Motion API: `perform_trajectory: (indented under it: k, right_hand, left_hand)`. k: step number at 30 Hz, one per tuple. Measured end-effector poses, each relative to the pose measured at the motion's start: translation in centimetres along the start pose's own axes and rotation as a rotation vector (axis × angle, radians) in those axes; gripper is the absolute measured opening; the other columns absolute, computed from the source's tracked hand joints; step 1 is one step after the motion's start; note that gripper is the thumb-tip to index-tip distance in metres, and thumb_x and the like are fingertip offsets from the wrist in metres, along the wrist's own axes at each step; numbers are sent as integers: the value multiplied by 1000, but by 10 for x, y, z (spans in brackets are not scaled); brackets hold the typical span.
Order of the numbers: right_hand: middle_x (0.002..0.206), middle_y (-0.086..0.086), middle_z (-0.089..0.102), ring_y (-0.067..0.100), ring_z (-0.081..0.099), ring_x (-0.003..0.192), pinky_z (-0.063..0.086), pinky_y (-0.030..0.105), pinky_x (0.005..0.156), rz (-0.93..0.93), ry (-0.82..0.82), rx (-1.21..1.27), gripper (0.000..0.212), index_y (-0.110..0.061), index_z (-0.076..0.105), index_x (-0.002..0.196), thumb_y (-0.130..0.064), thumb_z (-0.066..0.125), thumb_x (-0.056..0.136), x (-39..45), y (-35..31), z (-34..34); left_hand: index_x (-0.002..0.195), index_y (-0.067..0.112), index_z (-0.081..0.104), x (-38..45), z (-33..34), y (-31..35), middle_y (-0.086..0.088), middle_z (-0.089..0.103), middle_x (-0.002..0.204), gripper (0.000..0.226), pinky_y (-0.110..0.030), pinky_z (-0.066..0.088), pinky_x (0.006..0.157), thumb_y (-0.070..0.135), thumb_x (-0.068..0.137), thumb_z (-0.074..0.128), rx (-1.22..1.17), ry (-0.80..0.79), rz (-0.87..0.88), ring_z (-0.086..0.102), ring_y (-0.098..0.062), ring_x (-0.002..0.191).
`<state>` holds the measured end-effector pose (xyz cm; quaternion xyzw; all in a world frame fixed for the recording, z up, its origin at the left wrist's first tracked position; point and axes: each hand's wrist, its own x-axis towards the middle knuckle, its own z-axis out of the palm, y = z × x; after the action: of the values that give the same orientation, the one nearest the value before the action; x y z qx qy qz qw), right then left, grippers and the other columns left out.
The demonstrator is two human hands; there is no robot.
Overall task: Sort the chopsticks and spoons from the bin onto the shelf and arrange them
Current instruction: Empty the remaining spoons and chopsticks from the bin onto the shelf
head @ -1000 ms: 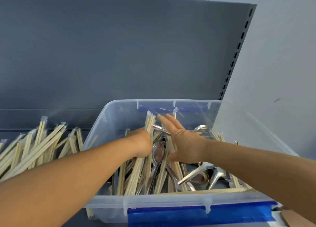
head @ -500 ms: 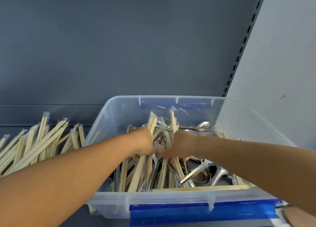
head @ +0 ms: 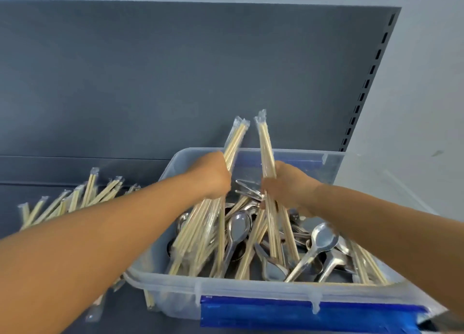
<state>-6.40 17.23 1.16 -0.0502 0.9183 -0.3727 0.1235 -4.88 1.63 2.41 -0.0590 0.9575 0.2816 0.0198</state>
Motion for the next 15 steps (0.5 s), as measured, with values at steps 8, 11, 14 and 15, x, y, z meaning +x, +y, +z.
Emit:
perform_trajectory:
  k: [8, 11, 14, 15]
  right_hand:
    - [85, 3, 65, 13, 61, 65, 51, 24, 59, -237, 87, 178, 16, -17, 48, 109, -21, 36, 100, -12, -47, -25]
    - [81, 0, 63, 12, 59, 63, 48, 25, 57, -285, 94, 199, 19, -17, 50, 109, -25, 36, 101, -15, -62, -31]
    - [79, 1, 65, 10, 60, 56, 43, 15, 41, -321, 66, 231, 17, -16, 52, 108, -25, 39, 100, -22, -80, -31]
    - [78, 1, 65, 9, 60, 53, 40, 12, 37, -333, 51, 241, 16, -16, 52, 107, -24, 40, 100, -25, -86, -29]
  left_hand:
    - [113, 3, 47, -16, -46, 33, -15, 65, 111, 18, -35, 54, 85, 4, 95, 51, -99, 75, -6, 68, -27, 91]
    - [79, 9, 45, -26, -67, 36, -15, 67, 101, 18, -14, 48, 45, 6, 97, 47, -125, 152, -6, 66, -17, 68]
    - [85, 12, 42, -42, -84, 27, -2, 63, 100, 16, -17, 43, 54, 8, 100, 45, -190, 148, -50, 69, -16, 82]
    - [89, 13, 44, -48, -91, 23, -2, 63, 103, 12, -19, 43, 57, 9, 99, 46, -209, 156, -68, 68, -15, 78]
